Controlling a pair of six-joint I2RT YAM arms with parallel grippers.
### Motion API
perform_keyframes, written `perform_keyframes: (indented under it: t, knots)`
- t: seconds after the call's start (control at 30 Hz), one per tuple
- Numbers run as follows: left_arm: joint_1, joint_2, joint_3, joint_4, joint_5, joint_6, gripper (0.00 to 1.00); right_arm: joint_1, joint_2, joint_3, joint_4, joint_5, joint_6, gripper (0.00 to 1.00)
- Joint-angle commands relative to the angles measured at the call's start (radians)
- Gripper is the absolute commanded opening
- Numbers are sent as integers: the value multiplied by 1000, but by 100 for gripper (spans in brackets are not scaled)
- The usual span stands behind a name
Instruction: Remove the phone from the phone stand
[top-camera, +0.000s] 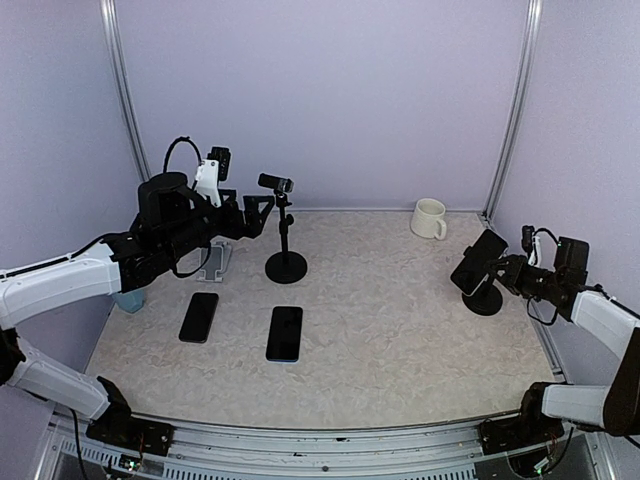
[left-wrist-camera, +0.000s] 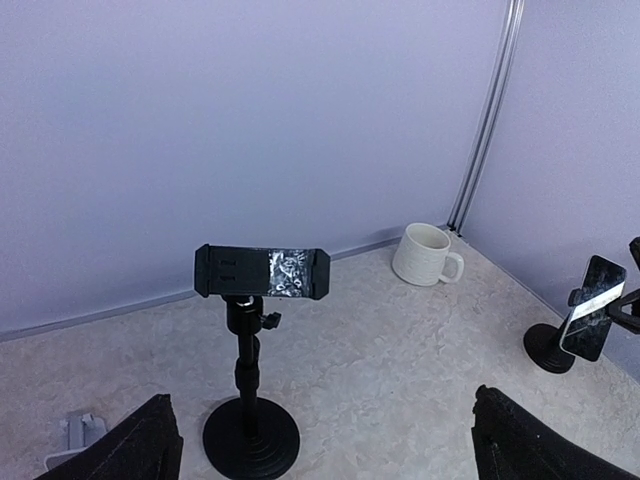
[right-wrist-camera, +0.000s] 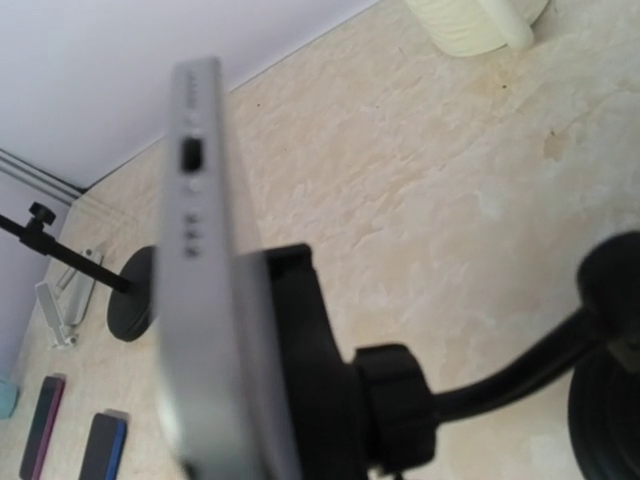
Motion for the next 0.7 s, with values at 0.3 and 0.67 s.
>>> perform_keyframes:
  t: [0.3, 0.67]
  knots:
    - [-6, -10, 8, -38, -7, -20, 99, -13, -19, 9, 95, -104, 33, 15]
    - [-4, -67, -57, -40, 160, -56, 99, 53, -37, 24, 141, -124, 68, 9]
